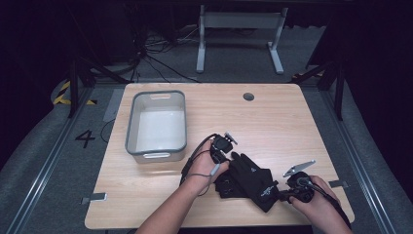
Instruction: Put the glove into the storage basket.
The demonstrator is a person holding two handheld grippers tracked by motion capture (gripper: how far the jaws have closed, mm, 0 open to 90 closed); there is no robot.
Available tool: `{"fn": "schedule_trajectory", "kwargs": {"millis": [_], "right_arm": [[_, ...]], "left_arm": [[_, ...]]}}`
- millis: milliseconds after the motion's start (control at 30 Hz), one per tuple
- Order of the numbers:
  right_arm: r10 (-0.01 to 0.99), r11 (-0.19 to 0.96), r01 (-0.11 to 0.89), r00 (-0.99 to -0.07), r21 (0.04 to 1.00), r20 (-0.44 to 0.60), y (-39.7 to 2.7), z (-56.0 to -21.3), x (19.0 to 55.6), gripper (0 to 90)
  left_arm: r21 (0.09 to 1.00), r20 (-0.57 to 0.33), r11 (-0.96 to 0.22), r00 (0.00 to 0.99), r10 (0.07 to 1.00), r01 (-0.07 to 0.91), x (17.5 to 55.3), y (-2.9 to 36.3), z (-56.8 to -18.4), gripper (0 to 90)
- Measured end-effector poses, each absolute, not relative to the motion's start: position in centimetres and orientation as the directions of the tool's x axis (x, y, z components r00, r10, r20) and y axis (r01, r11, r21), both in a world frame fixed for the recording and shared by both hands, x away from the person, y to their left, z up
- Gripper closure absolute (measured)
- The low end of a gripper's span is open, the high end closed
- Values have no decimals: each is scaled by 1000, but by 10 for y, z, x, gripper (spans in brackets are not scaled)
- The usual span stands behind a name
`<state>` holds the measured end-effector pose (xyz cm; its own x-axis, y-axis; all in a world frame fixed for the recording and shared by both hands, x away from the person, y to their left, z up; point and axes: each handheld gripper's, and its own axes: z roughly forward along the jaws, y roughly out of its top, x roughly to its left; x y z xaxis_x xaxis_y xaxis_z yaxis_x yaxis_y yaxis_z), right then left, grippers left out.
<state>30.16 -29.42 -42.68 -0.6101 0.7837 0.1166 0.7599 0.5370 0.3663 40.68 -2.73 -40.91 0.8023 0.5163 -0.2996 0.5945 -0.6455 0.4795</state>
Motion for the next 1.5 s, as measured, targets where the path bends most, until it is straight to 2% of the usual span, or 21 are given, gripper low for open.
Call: {"fn": "schedule_trajectory", "kwargs": {"millis": [300, 600, 1167, 1500], "right_arm": [[792, 511, 741, -603, 436, 97, -302, -401, 297, 855], [783, 515, 715, -617, 473, 81, -301, -388, 307, 854], [724, 581, 646, -688, 494, 49, -278, -380, 334, 854], [699, 607, 623, -714, 494, 42, -267, -381, 346, 854]], "left_arm": [[536, -250, -644, 831, 496, 546, 391, -21, -386, 893], [563, -244, -617, 824, 512, 550, 375, -5, -375, 893], [549, -241, -596, 794, 559, 586, 347, 26, -371, 893], [534, -241, -601, 788, 566, 595, 337, 31, -373, 892]]}}
